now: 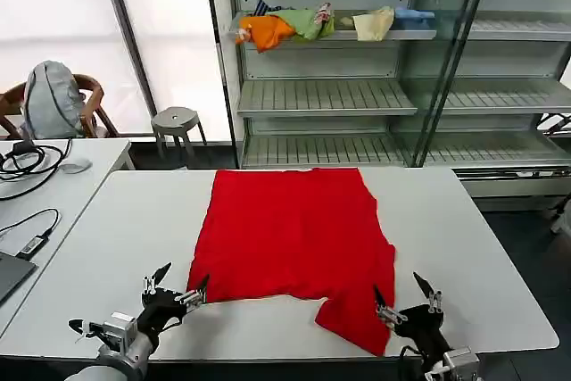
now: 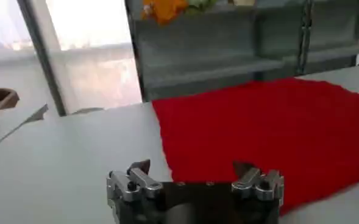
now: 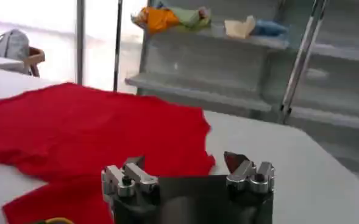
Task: Fold and organize the clothes.
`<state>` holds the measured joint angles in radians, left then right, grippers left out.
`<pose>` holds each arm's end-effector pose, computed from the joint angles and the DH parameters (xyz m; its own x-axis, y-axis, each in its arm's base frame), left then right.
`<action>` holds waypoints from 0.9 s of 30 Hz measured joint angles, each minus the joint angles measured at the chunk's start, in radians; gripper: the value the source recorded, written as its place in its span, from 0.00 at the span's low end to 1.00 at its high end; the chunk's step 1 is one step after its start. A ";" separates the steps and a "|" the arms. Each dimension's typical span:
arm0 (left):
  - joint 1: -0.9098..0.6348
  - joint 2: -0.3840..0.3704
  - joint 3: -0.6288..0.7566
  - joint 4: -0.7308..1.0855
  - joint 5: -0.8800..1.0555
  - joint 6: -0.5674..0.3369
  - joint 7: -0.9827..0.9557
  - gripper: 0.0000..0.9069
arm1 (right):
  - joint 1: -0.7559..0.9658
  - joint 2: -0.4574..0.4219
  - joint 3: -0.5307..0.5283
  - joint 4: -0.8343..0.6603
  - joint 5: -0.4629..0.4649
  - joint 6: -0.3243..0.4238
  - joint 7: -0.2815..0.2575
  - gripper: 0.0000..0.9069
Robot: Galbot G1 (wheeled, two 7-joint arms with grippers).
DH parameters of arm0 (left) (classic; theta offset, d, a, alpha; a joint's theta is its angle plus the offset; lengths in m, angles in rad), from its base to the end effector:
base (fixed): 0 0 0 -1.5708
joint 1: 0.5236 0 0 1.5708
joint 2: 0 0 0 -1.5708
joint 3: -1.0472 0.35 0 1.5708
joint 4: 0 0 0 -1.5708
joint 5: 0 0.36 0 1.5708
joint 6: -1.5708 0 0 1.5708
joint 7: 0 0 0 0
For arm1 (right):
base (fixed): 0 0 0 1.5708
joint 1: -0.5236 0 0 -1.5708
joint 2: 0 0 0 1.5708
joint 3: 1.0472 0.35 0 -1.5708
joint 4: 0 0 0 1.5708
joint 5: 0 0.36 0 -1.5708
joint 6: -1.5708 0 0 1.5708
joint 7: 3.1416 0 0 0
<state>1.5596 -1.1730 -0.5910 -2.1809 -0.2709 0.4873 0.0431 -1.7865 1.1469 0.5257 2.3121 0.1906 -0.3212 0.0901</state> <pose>0.1954 0.0740 -0.2531 -0.9046 0.1493 0.3993 0.2013 0.9752 0.0915 0.1307 -0.0445 -0.2507 -0.9304 -0.1356 0.3405 -0.1965 0.9688 -0.1508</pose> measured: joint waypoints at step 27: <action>0.008 0.007 -0.021 0.036 -0.007 0.082 -0.004 0.02 | -0.096 0.011 -0.051 0.017 -0.002 -0.056 0.008 0.22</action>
<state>1.5678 -1.1663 -0.6115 -2.1454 -0.2776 0.5692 0.0391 -1.8821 1.1579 0.4750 2.3294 0.1891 -0.3769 0.0979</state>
